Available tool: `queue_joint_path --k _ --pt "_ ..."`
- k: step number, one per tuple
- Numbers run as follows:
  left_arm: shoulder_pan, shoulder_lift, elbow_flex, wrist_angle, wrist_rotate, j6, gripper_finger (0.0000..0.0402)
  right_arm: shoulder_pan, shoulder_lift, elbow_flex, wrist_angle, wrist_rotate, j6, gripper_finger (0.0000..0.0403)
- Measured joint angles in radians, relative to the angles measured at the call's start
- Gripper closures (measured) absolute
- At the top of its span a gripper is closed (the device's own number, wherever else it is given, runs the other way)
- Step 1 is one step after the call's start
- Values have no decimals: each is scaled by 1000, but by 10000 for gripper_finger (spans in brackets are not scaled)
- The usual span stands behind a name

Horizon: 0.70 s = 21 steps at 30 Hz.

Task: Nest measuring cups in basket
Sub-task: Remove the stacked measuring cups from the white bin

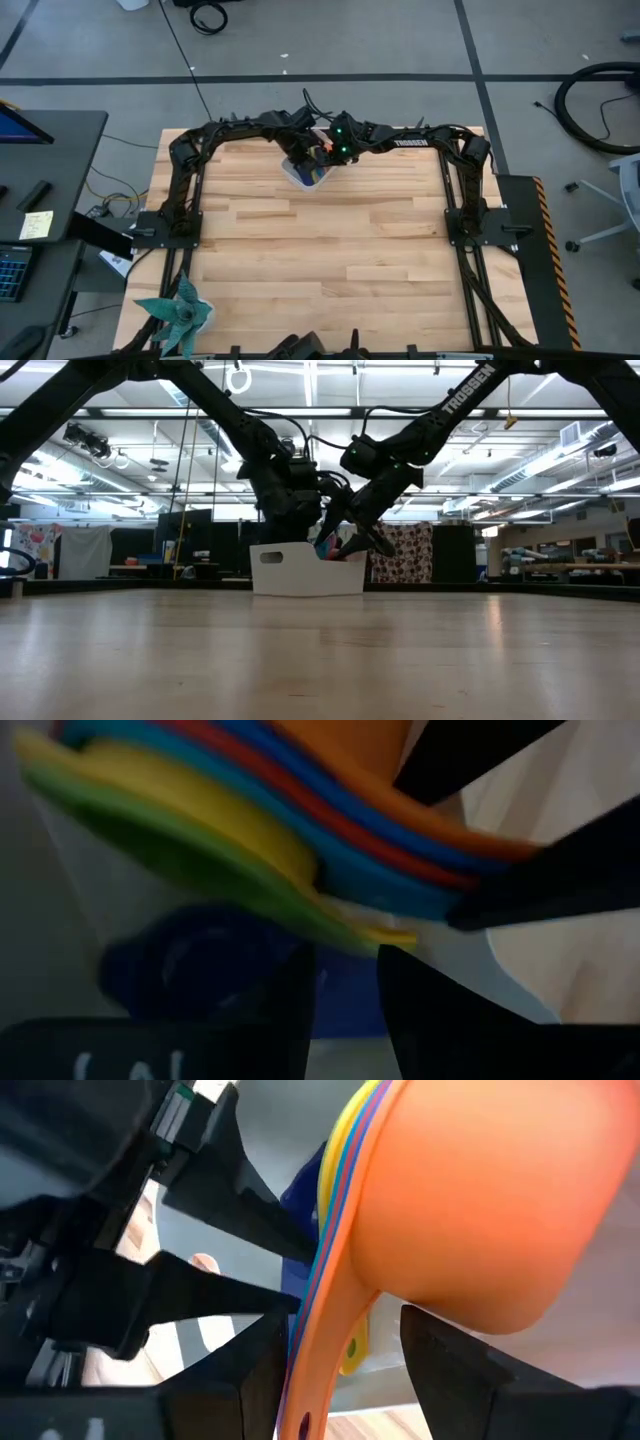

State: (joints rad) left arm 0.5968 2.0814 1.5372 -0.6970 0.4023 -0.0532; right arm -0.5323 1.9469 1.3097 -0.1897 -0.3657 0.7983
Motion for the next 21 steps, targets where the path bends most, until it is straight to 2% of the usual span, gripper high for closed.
queue_joint_path --k 8,14,21 --pt "0 4 0 30 -119 107 286 0 0 -22 24 -27 -9 205" --pt "-13 7 0 117 -122 169 286 0 0 -38 70 -46 -10 205" --pt "-20 7 0 130 -123 203 286 0 0 -40 77 -51 -23 210"
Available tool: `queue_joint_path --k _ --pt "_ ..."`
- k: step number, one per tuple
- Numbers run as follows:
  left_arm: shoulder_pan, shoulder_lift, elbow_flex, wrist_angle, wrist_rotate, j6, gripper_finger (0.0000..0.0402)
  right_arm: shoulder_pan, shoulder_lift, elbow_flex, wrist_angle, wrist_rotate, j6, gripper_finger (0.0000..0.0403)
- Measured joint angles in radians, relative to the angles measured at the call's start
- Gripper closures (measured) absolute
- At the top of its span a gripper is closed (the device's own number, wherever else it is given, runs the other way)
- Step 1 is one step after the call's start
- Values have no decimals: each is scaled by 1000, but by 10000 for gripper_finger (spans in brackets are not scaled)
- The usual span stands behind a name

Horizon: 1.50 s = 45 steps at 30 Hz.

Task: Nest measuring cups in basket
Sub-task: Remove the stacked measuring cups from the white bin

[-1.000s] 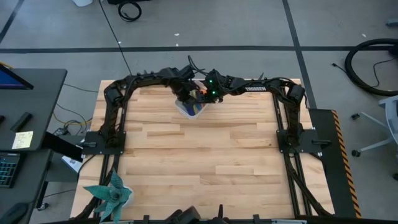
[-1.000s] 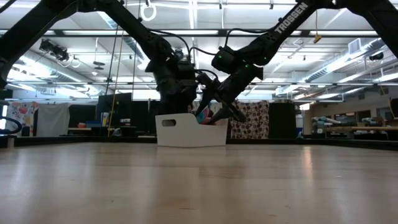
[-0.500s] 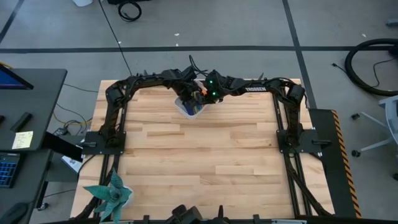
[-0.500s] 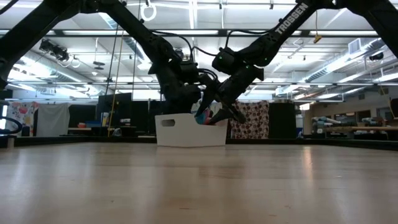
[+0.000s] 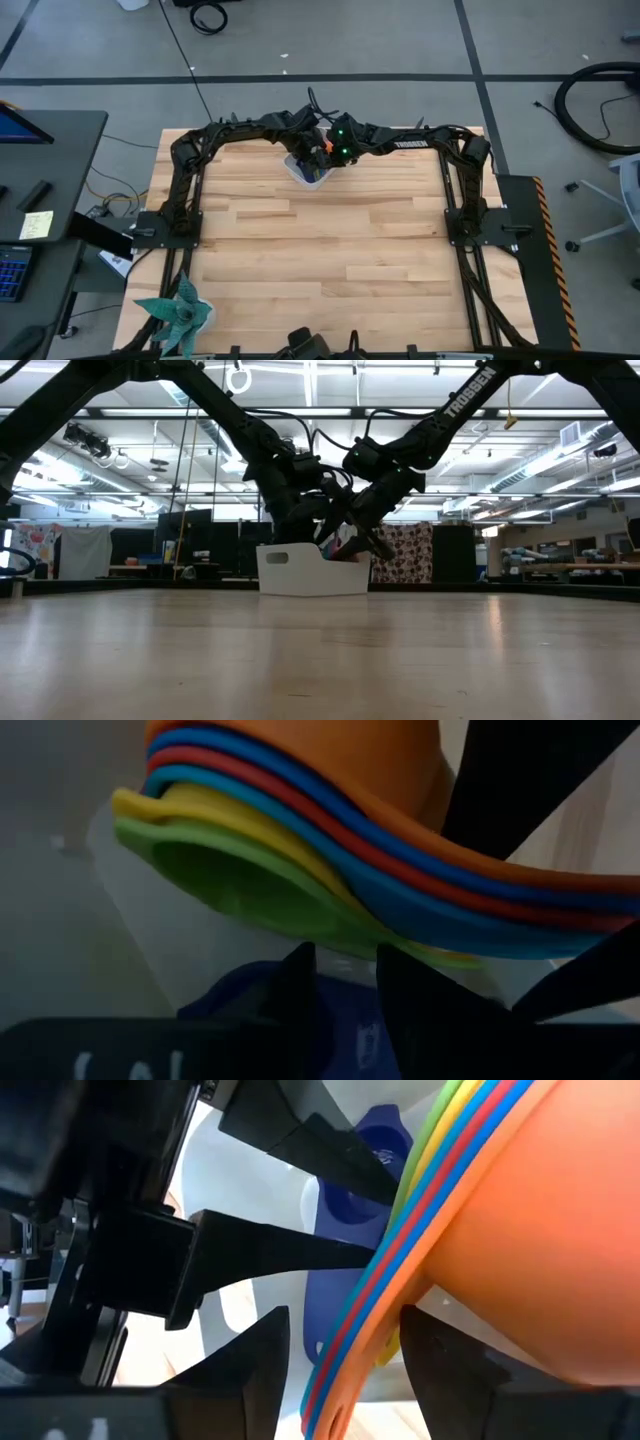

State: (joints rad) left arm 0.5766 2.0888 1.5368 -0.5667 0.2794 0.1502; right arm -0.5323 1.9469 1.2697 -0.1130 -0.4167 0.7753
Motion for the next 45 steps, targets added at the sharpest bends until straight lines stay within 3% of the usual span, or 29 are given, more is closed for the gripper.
queue_joint_path --k 6,16,25,45 --pt "0 0 0 7 15 4 286 0 0 0 1 -1 -18 243" --pt "0 0 -2 37 45 19 286 -14 -1 -1 -7 20 -62 349" --pt "0 -1 -2 42 54 20 286 -22 -1 -1 -2 -28 -75 352" --pt "-3 -6 19 -75 147 -33 286 -43 1 -2 7 -275 -7 352"
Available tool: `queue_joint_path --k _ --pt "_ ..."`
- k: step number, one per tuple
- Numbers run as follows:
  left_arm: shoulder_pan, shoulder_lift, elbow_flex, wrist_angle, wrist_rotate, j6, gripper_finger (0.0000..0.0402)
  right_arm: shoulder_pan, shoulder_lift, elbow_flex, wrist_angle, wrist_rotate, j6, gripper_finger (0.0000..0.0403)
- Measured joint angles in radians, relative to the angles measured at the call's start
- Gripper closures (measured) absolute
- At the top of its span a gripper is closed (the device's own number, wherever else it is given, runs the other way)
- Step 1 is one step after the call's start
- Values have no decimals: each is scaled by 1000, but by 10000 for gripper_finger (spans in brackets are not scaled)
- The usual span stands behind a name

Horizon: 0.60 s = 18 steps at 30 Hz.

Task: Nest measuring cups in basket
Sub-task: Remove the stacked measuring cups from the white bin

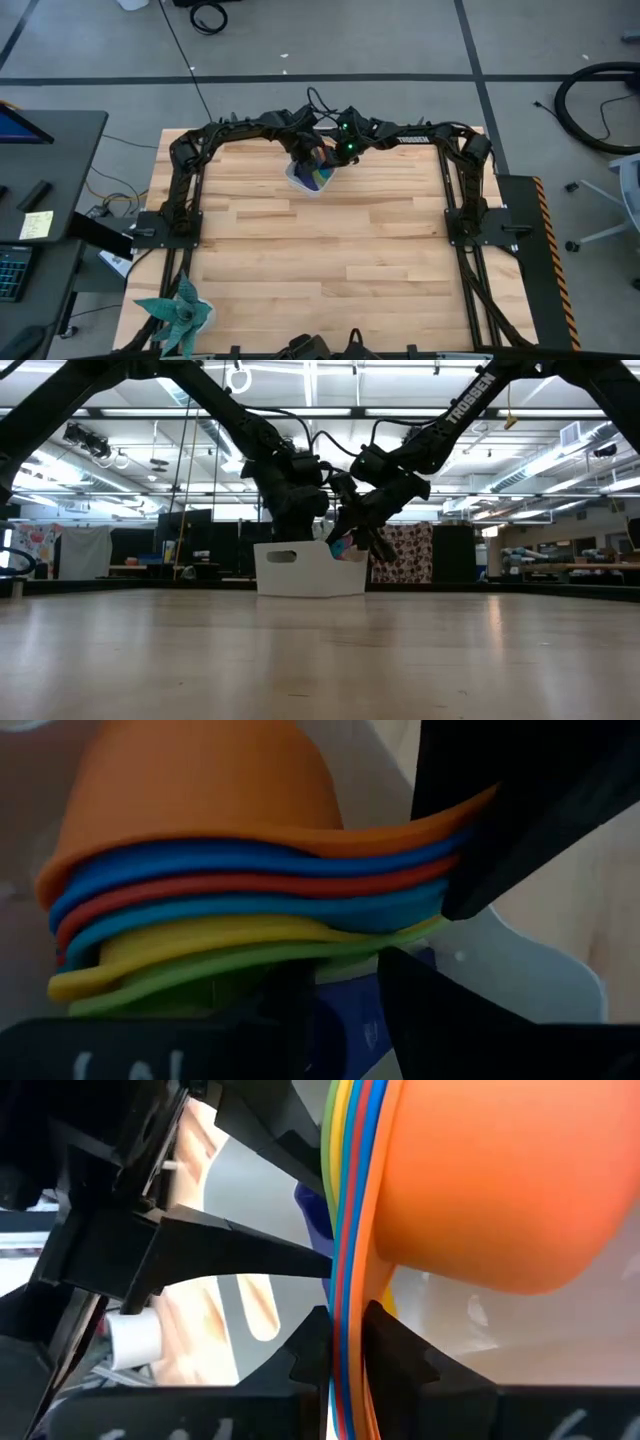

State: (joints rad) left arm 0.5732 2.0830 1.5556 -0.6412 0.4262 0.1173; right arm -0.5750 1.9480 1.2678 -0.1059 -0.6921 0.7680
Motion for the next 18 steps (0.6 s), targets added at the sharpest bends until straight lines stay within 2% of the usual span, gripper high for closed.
queue_joint_path --k 9,18 --pt "-5 2 115 -133 -45 69 293 -11 0 0 38 -77 78 356" --pt "-5 0 128 -151 -47 76 312 -11 0 0 50 -107 96 356"
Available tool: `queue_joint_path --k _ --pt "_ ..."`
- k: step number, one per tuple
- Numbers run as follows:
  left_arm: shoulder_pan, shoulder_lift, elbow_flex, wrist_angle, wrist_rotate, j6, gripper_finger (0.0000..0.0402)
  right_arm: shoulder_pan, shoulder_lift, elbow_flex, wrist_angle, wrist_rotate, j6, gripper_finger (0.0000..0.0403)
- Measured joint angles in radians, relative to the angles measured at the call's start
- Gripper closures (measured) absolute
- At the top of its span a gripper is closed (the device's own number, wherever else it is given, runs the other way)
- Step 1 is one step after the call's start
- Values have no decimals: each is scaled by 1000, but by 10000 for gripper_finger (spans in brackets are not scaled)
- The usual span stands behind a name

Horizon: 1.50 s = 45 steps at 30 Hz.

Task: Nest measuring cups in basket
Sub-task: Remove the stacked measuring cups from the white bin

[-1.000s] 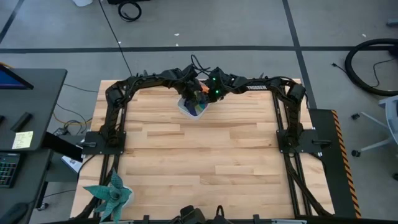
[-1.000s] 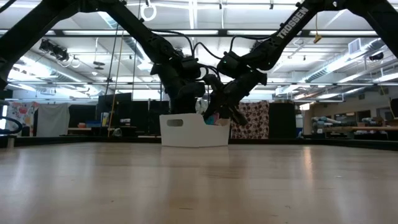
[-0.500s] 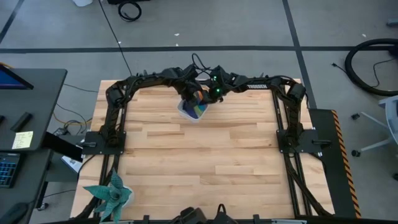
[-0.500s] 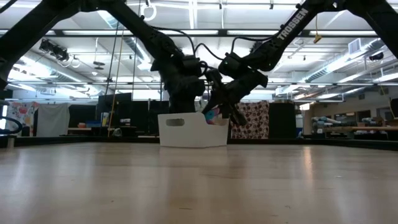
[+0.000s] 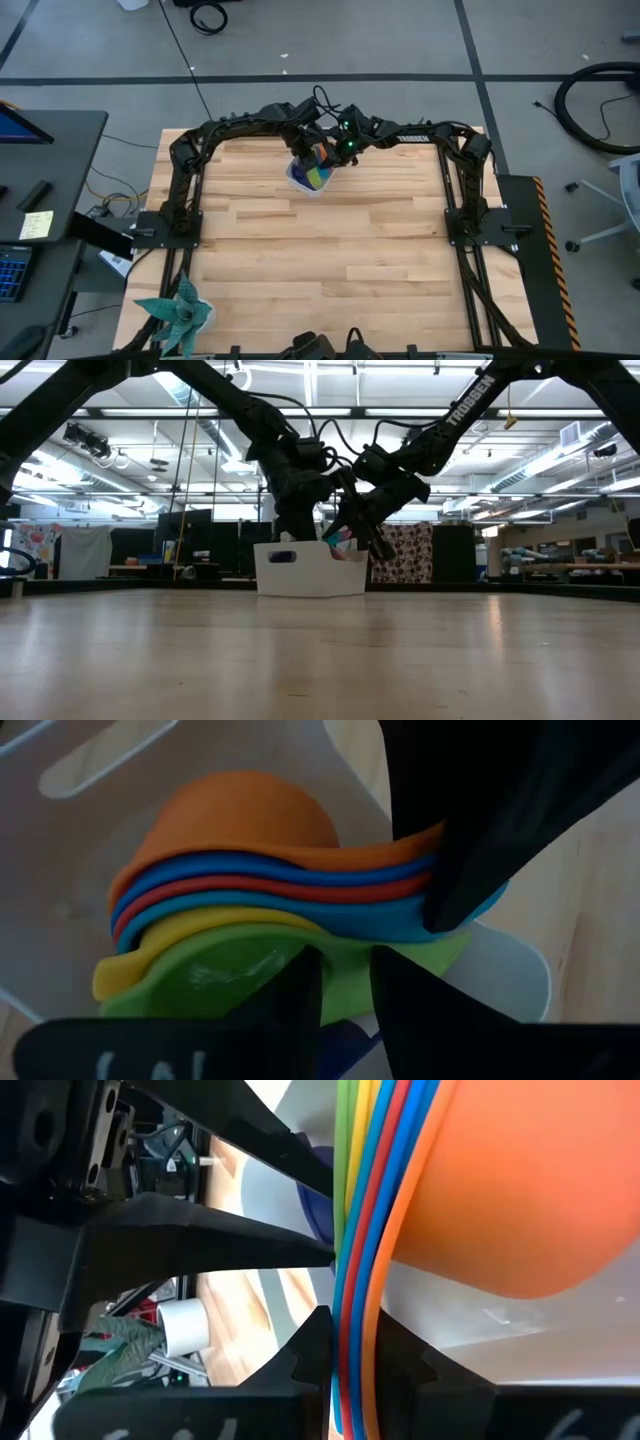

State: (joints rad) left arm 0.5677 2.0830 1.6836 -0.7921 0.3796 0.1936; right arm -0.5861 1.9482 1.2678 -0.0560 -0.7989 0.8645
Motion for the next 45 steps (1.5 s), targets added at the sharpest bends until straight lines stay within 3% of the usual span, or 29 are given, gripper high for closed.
queue_joint_path --k 27,45 --pt "-8 -2 4 -2 24 2 313 1 1 0 15 -112 90 356" --pt "-5 -3 109 -12 4 4 313 -26 0 -1 115 -230 132 356"
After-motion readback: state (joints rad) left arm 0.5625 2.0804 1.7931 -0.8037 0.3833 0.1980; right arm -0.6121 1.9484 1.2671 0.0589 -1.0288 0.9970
